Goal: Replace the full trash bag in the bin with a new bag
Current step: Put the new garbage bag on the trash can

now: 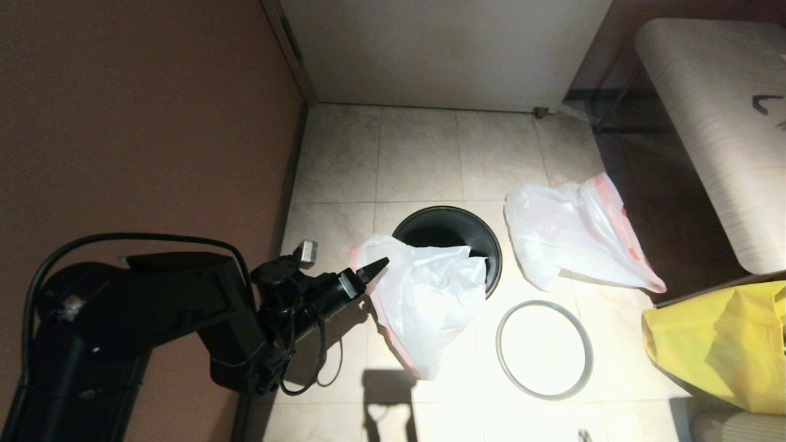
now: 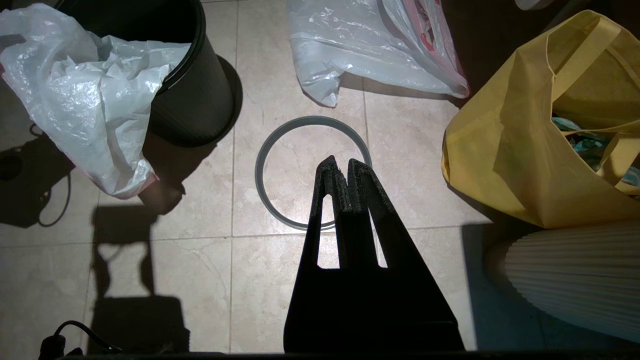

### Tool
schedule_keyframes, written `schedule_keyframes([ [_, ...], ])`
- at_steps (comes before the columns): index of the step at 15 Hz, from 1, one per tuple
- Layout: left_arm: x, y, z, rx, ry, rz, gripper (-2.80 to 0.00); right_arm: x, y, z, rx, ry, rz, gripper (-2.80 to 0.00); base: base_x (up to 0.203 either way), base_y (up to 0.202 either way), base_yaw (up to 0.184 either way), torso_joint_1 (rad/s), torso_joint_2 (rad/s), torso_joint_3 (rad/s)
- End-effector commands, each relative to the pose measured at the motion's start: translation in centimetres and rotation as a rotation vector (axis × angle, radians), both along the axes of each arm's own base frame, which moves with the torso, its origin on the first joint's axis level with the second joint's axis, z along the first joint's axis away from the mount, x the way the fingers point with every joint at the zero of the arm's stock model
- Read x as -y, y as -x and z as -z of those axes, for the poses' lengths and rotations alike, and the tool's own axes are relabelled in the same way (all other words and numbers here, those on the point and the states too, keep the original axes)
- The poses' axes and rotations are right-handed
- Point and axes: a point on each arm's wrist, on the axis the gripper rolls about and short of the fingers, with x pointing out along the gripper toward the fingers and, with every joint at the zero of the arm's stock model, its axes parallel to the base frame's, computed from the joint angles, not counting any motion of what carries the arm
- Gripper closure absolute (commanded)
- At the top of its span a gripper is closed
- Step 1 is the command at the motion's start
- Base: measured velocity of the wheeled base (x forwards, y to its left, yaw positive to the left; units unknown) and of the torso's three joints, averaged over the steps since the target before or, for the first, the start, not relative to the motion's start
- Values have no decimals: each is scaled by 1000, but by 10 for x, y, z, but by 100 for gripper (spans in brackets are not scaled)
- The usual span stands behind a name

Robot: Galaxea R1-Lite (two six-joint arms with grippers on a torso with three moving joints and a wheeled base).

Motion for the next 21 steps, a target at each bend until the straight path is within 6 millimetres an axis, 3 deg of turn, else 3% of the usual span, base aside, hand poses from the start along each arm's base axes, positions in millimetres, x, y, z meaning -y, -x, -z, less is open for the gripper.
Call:
schedule_keyframes([
  [1, 5, 3, -20, 52, 28, 22, -280, 0, 0, 0, -2, -1, -1, 0, 0, 0, 0, 0, 0, 0],
  [6, 7, 8, -42, -36, 2, 150, -280, 0, 0, 0, -2, 0, 0, 0, 0, 0, 0, 0, 0, 0],
  [8, 7, 6, -36, -50, -2, 147, -280, 0, 0, 0, -2, 0, -1, 0, 0, 0, 0, 0, 0, 0],
  [9, 8, 5, -33, -56, -5, 147, 0, 0, 0, 0, -2, 0, -1, 0, 0, 0, 0, 0, 0, 0],
  [21, 6, 1, -31, -52, -3, 158, 0, 0, 0, 0, -2, 1, -1, 0, 0, 0, 0, 0, 0, 0],
])
